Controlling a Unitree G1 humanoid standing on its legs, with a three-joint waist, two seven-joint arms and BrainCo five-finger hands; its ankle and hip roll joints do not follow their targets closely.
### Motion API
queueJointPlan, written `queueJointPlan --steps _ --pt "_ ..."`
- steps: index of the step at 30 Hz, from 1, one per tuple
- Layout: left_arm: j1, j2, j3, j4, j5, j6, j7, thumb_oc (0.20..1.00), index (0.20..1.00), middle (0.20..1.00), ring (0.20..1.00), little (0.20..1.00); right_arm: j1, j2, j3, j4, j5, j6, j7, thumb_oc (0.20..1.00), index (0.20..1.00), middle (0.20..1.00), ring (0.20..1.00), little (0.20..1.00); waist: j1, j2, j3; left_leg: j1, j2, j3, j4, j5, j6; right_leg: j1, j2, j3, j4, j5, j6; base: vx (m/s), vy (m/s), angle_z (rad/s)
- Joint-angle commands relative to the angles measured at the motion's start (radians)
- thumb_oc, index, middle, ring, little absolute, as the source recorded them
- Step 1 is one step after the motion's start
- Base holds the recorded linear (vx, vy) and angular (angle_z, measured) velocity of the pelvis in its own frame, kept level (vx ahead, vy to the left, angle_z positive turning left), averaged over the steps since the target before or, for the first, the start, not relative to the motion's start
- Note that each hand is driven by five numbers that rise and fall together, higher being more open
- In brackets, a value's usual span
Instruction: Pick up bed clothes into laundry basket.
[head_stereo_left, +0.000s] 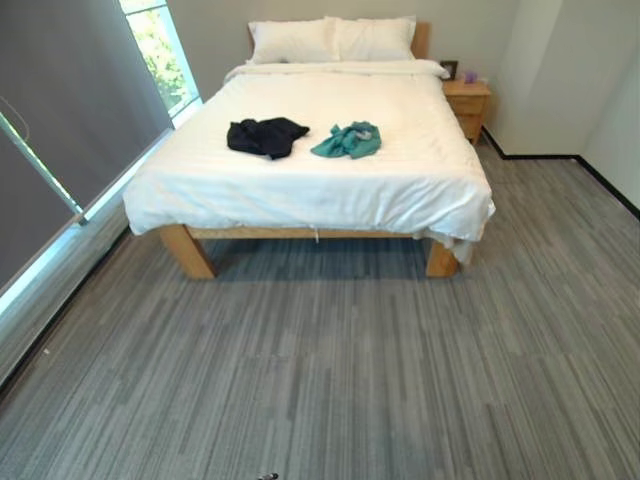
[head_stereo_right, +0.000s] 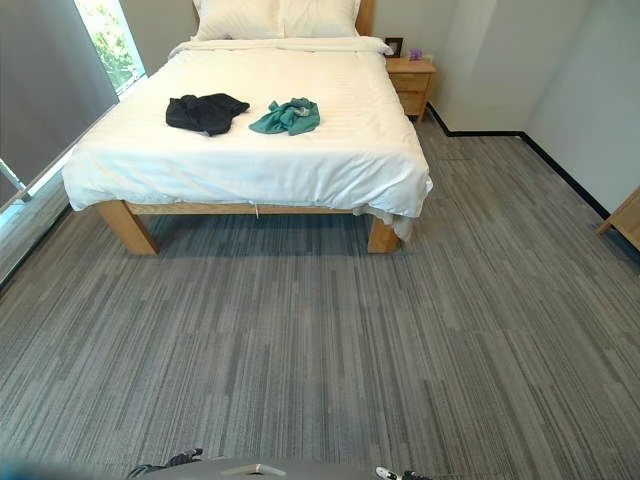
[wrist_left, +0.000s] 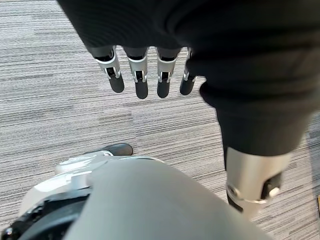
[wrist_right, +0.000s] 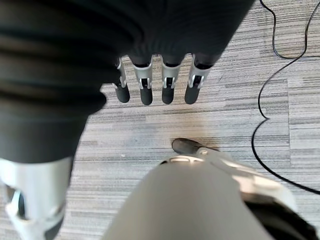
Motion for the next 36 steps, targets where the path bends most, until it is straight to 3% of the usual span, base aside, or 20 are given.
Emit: queueJointPlan --steps 1,13,18,24,29,36 --pt "-0.09 -0.044 -0.007 0.067 0.038 -0.024 -0.011 1.0 1.0 1.0 1.0 1.0 -0.053 0.003 0.016 0.044 -0.004 -0.011 0.0 1.0 1.0 1.0 1.0 1.0 -0.007 -0.016 0.001 0.02 0.03 -0.089 -0.067 0.1 -0.108 0.009 -0.107 0.024 -0.011 0.12 0.134 -0.02 0.004 -0.03" --pt "-0.096 -0.033 0.043 0.129 0.045 0.005 0.016 1.0 1.0 1.0 1.0 1.0 -0.051 0.007 -0.016 0.064 0.05 0.004 0.024 1.0 1.0 1.0 1.0 1.0 -0.009 -0.016 -0.012 0.024 0.025 -0.085 -0.067 0.096 -0.106 0.015 -0.114 0.029 -0.011 0.12 0.136 0.0 0.002 -0.01" --pt "-0.137 -0.015 0.084 0.086 -0.077 -0.017 0.035 1.0 1.0 1.0 1.0 1.0 -0.088 -0.014 -0.063 0.034 0.149 -0.003 0.023 1.0 1.0 1.0 1.0 1.0 -0.009 -0.013 -0.022 0.026 0.024 -0.087 -0.067 0.095 -0.106 0.02 -0.118 0.026 -0.011 0.118 0.138 0.0 0.002 -0.01" --pt "-0.2 0.009 0.063 -0.026 -0.192 -0.053 0.057 1.0 1.0 1.0 1.0 1.0 -0.157 -0.044 -0.077 -0.051 0.213 -0.027 -0.008 1.0 1.0 1.0 1.0 1.0 -0.006 -0.003 -0.024 0.026 0.021 -0.094 -0.067 0.095 -0.106 0.022 -0.123 0.018 -0.011 0.12 0.141 -0.01 0.002 0.0" --pt "-0.072 0.136 0.081 -0.668 -0.301 -0.075 0.074 1.0 1.0 1.0 1.0 1.0 -0.088 -0.147 -0.074 -0.717 0.097 -0.038 -0.055 1.0 1.0 1.0 1.0 1.0 -0.007 0.007 -0.007 0.016 0.02 -0.09 -0.067 0.106 -0.106 0.012 -0.129 0.02 -0.011 0.131 0.15 -0.04 0.013 0.01" --pt "0.0 0.187 0.14 -0.932 -0.209 -0.077 0.096 1.0 1.0 1.0 1.0 1.0 -0.02 -0.184 -0.123 -0.997 -0.012 -0.047 -0.062 1.0 1.0 1.0 1.0 1.0 0.0 0.007 -0.001 0.015 0.019 -0.089 -0.067 0.102 -0.104 0.017 -0.137 0.013 -0.011 0.13 0.154 0.0 0.0 0.0"
